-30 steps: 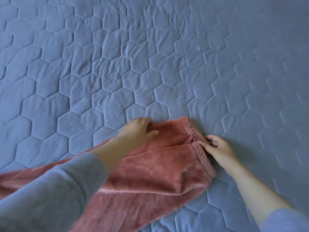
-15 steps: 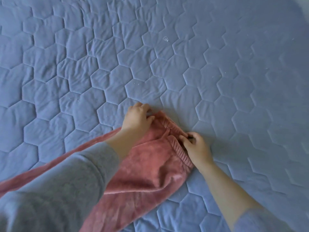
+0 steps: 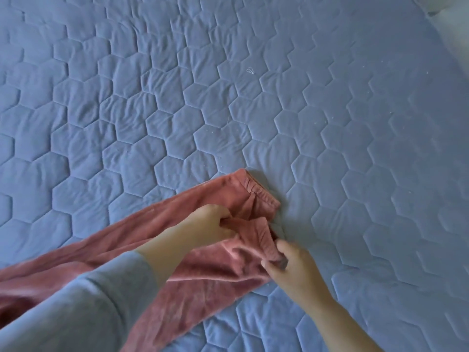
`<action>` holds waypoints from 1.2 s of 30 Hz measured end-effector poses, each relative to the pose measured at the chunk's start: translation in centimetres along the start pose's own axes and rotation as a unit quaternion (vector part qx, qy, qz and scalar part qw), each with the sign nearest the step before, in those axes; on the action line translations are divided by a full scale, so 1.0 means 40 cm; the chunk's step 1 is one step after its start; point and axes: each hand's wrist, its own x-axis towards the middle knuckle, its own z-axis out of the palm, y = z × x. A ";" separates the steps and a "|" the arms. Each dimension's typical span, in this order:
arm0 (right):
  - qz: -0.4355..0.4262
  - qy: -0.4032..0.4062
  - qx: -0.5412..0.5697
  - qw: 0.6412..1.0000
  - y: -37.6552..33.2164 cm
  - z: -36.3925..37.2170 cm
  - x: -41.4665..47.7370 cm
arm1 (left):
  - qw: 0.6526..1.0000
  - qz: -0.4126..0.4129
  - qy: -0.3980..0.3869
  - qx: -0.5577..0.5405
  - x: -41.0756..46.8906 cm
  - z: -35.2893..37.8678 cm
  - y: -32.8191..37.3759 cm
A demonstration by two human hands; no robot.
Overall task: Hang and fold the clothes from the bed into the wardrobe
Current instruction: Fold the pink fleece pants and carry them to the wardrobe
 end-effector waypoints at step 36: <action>0.153 0.142 0.289 0.934 -0.044 0.052 0.211 | 0.987 -0.031 0.140 0.071 0.160 -0.103 0.005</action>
